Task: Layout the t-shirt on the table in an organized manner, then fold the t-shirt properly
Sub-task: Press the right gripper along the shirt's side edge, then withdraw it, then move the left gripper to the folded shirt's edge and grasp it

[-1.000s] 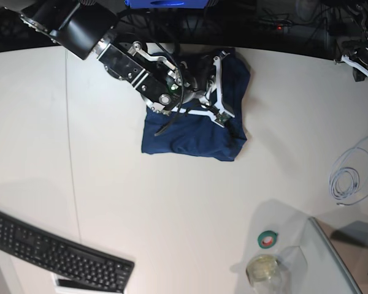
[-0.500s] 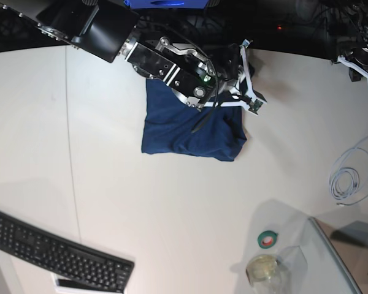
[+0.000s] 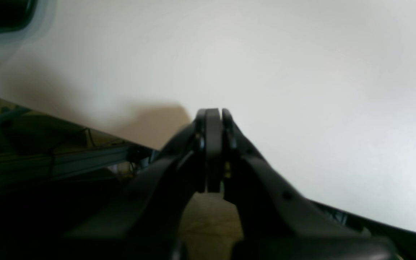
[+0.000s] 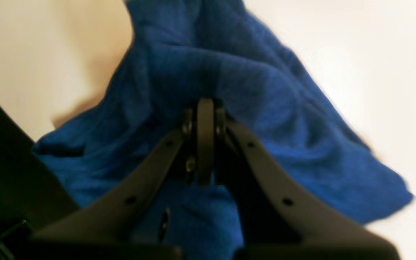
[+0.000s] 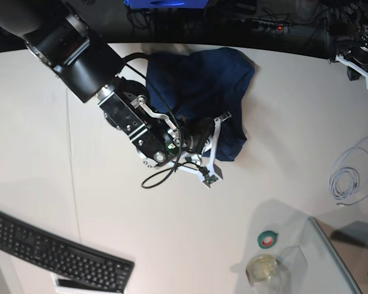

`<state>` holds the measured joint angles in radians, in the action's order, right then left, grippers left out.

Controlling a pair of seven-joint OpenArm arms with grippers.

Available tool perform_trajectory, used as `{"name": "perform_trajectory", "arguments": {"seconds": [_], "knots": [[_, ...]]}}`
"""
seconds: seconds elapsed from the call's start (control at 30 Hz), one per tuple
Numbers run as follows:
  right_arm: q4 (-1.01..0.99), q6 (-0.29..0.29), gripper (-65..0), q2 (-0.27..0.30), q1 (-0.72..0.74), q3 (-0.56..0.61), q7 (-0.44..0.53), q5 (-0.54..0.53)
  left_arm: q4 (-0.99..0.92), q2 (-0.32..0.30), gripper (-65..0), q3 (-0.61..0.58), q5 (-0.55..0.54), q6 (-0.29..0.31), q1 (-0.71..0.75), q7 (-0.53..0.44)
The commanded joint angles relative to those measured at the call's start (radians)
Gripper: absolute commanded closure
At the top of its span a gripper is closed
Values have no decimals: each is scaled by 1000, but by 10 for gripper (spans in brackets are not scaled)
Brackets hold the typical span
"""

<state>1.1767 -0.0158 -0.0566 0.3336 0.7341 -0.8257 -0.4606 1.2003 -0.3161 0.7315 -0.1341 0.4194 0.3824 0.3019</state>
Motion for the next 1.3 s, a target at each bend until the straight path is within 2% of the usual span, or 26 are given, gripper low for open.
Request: {"name": "perform_trajectory", "arguments": {"seconds": [0.0,0.23,0.37,0.57,0.67,0.77,0.87,0.97,1.07,1.23,1.27], "knots": [[-14,-5,0,-24,37,-1,35,-4,17,-19,0,6,-6,-6,2,-22],[-169,-6,0,-76,101,23,133,-5,16,-19,0,6,-6,-6,2,-22],[-252,-6,0,-91,137,32,230,-10,17,-16,0,1,-8,-6,-1,-22],[-361,-6,0,-96,150,32,409,-10,17,-2,0,-158,-8,-6,-30,-16],[-335,-6,0,-88,150,28,423,-11,54,8,0,-246,-8,-6,-32,-16],[-139,-6,0,-15,120,2,339,-11,160,48,0,-309,-8,-6,-26,-14],[111,-6,0,48,20,-110,265,-7,270,77,0,-378,-8,-6,-20,-5],[306,-6,0,108,-78,-235,211,-7,364,87,0,-453,-20,-6,-23,87],[428,-6,0,179,-163,-328,170,-8,428,90,0,-517,-143,-4,-30,132],[461,-6,0,274,-275,-405,174,-10,438,67,-12,-539,-451,-4,-32,135],[454,-6,0,289,-288,-413,174,-10,435,62,-143,-553,-496,-4,-32,135]]}}
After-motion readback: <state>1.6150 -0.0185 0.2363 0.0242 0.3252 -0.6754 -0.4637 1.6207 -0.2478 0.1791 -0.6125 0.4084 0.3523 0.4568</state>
